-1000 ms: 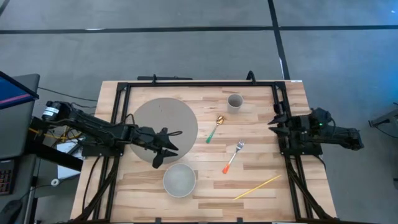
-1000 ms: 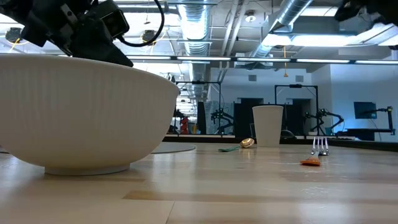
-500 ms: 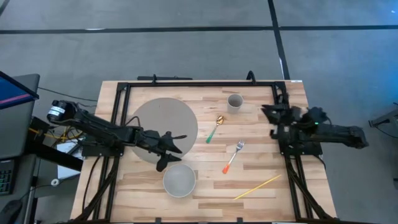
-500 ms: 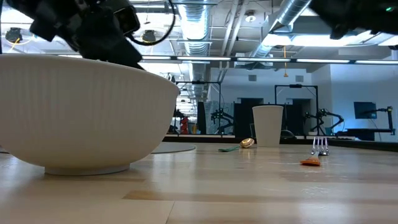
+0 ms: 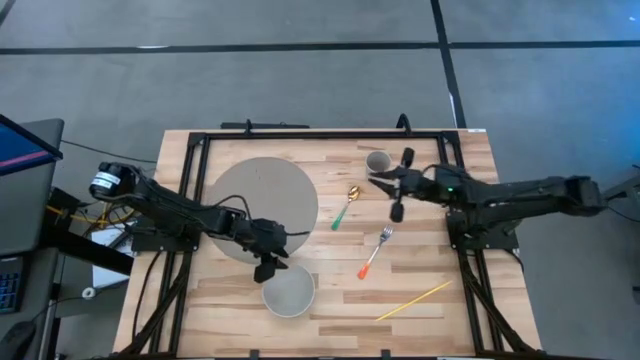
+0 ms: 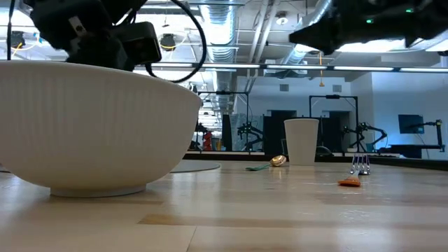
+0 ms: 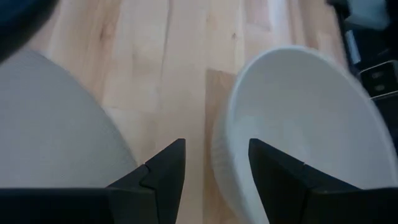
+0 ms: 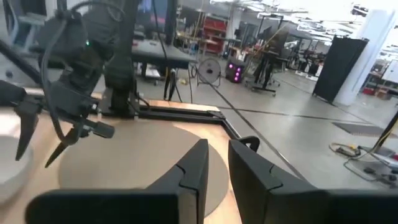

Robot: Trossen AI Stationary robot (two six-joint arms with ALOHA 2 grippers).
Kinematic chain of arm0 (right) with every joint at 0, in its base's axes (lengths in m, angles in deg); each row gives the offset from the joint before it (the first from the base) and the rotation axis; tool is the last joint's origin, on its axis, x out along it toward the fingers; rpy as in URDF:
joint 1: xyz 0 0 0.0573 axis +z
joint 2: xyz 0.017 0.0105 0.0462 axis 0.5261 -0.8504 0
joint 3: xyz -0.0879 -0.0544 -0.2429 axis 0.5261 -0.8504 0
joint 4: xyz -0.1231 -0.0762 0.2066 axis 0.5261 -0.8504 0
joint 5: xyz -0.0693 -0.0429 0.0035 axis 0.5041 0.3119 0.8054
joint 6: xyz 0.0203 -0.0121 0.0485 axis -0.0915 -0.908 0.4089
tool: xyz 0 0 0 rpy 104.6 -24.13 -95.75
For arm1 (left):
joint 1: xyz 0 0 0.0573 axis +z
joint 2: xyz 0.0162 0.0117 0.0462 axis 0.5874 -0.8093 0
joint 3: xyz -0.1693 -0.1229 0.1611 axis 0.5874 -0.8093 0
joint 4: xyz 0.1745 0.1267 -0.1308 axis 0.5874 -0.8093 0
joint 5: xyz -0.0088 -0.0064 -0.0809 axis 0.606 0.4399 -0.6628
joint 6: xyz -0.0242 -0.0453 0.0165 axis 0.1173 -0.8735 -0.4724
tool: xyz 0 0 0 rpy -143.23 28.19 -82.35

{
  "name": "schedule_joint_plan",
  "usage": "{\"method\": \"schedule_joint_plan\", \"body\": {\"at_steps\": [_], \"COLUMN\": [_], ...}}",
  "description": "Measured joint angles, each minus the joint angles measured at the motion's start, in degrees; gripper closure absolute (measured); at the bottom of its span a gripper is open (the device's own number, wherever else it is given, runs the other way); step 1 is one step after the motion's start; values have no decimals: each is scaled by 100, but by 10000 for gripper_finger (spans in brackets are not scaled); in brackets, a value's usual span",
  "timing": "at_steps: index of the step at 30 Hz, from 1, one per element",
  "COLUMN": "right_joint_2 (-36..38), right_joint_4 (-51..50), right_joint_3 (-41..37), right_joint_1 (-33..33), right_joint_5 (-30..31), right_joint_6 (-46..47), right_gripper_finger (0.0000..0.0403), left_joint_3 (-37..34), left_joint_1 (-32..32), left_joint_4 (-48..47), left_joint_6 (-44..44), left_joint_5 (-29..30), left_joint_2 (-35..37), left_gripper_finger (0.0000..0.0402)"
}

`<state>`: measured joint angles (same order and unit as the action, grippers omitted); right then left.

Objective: Pick & Place Utensil
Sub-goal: Put the white bowl on the bottom of the gray placemat

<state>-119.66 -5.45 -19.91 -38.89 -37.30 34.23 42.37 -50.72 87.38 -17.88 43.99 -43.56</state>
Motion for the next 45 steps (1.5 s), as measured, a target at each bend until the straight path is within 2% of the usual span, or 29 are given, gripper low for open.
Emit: {"method": "schedule_joint_plan", "body": {"at_steps": [5,8,11,15,16,20,24,31,33,37,40,45], "right_joint_2": [-648,-820,-873,-862,-852,-842,-842,-840,-840,-840,-840,-840], "right_joint_4": [12,18,11,4,6,11,11,11,11,11,11,11], "right_joint_3": [446,561,567,567,567,567,567,567,567,567,567,567], "right_joint_1": [-9,2,20,32,32,32,32,32,32,32,32,32], "right_joint_5": [1,1,3,1,1,-1,1,1,-1,-1,-1,-1], "right_joint_6": [-53,-53,-51,-47,-43,-36,-36,-38,-38,-38,-38,-38], "right_gripper_finger": [347,347,347,347,347,347,347,347,347,347,347,347], "left_joint_3": [0,0,0,0,0,0,0,-10,-77,-423,-684,-1022], "left_joint_1": [49,55,57,57,57,57,59,263,409,803,1079,1401], "left_joint_4": [0,0,4,5,11,-4,-177,-2111,-2399,-2461,-2738,-2770], "left_joint_6": [134,141,150,350,409,416,456,436,431,376,218,129], "left_joint_5": [10,10,-5,13,29,249,372,1629,1872,1851,1585,1559], "left_joint_2": [-112,-108,-103,-101,-101,145,776,2246,2513,2817,2850,2854], "left_gripper_finger": [226,245,294,380,387,384,387,384,382,385,387,381]}}
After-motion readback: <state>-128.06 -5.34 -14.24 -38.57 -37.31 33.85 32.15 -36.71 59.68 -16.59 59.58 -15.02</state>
